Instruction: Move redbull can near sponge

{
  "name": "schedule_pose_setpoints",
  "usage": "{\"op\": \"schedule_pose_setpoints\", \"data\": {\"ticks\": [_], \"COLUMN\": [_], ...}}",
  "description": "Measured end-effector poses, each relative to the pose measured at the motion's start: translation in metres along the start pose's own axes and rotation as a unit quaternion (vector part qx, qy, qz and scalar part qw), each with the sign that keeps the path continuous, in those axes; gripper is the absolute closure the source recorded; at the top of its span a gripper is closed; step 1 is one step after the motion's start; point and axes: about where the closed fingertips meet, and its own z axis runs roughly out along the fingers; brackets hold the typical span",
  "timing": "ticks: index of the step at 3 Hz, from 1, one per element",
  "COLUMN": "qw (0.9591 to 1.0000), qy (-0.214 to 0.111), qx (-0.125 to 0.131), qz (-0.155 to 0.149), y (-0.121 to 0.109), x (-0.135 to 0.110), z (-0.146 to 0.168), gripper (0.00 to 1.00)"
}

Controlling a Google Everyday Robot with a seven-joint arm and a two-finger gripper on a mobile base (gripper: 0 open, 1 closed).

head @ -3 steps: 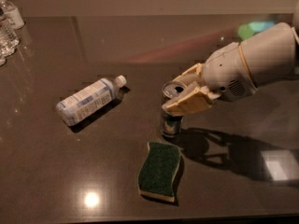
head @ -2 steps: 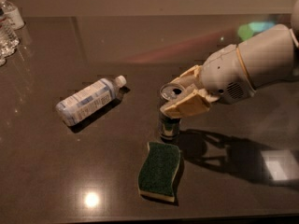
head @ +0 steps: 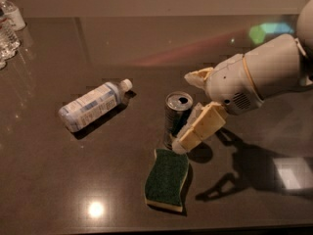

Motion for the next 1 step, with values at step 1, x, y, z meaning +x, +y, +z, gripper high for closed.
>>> {"op": "schedule_pose_setpoints", "data": {"ticks": [1], "qw": [1.0000], "qy": [0.000], "qx": [0.001], "qz": [0.000], "y": [-0.0001], "x": [0.0000], "z": [0.0002], "gripper": [0.00]}}
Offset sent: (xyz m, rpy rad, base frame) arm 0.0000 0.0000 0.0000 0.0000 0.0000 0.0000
